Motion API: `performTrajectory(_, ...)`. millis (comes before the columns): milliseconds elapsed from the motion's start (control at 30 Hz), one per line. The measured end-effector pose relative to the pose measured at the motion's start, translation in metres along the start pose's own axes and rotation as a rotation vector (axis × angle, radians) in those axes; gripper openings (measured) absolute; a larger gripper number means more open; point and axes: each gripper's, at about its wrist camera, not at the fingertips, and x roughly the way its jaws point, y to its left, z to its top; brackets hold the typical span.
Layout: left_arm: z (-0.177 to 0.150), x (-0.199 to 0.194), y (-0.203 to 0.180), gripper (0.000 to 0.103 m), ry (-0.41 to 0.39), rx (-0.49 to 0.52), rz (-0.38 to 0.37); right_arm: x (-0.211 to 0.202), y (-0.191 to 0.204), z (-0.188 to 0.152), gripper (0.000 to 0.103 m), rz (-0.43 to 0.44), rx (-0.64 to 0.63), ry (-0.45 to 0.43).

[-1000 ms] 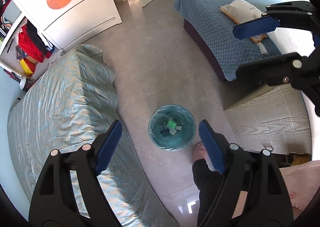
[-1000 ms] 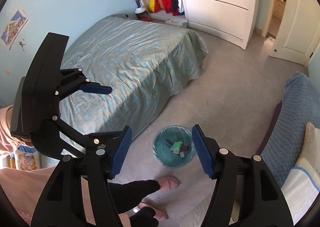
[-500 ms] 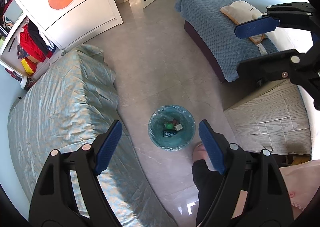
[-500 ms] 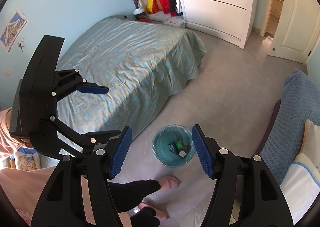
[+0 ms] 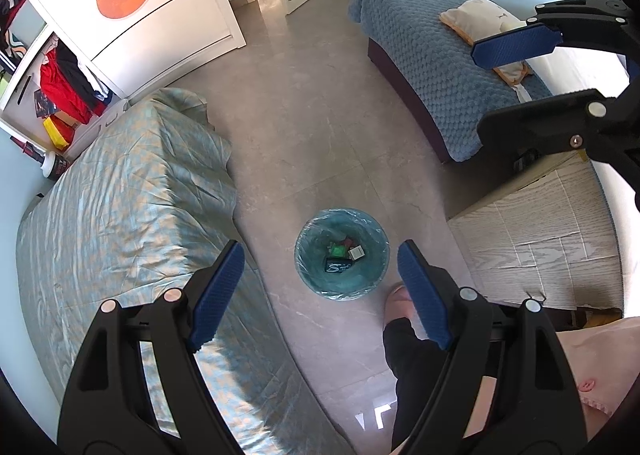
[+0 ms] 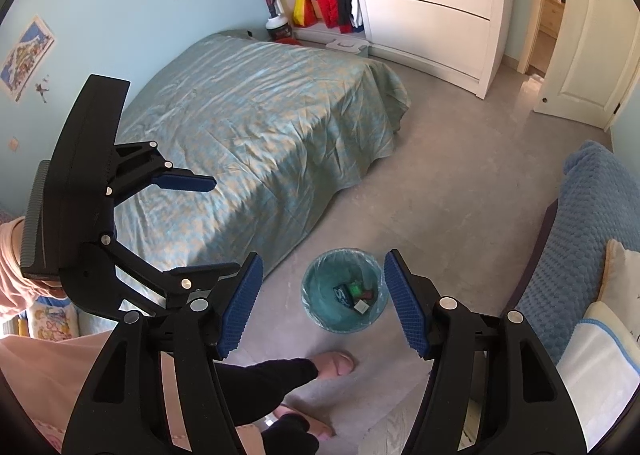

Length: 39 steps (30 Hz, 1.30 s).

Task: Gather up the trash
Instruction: 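Return both tools to the bed toward the purple toothbrush package and black box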

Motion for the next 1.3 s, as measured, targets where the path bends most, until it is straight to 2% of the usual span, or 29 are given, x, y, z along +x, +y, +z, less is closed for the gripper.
performTrajectory(67, 0.001, -0.001, -0.002, 0.082, -0.003, 0.01, -0.001, -0.002, -0.002, -0.003, 0.07, -0.007, 0.007, -0.008)
performTrajectory(133, 0.002, -0.002, -0.004, 0.088, -0.012, 0.02, 0.0, -0.005, -0.003, -0.005, 0.07, -0.014, 0.014, -0.019)
performTrajectory(267, 0.007, -0.003, -0.01, 0.088, -0.024, 0.038, -0.009, -0.011, -0.008, -0.01, 0.072, -0.025, 0.029, -0.027)
performTrajectory(433, 0.015, -0.005, -0.018, 0.091, -0.039, 0.069, -0.01, -0.02, -0.016, -0.017, 0.088, -0.03, 0.066, -0.053)
performTrajectory(567, 0.021, -0.005, -0.026, 0.096, -0.048, 0.1, -0.013, -0.028, -0.024, -0.023, 0.089, -0.037, 0.099, -0.069)
performTrajectory(700, 0.028, -0.007, -0.035, 0.096, -0.055, 0.133, -0.031, -0.035, -0.031, -0.032, 0.089, -0.044, 0.128, -0.068)
performTrajectory(867, 0.038, -0.009, -0.054, 0.096, -0.072, 0.203, -0.042, -0.047, -0.04, -0.045, 0.089, -0.102, 0.172, -0.073)
performTrajectory(1300, 0.061, -0.023, -0.125, 0.096, -0.13, 0.41, -0.116, -0.099, -0.062, -0.109, 0.089, -0.212, 0.353, -0.141)
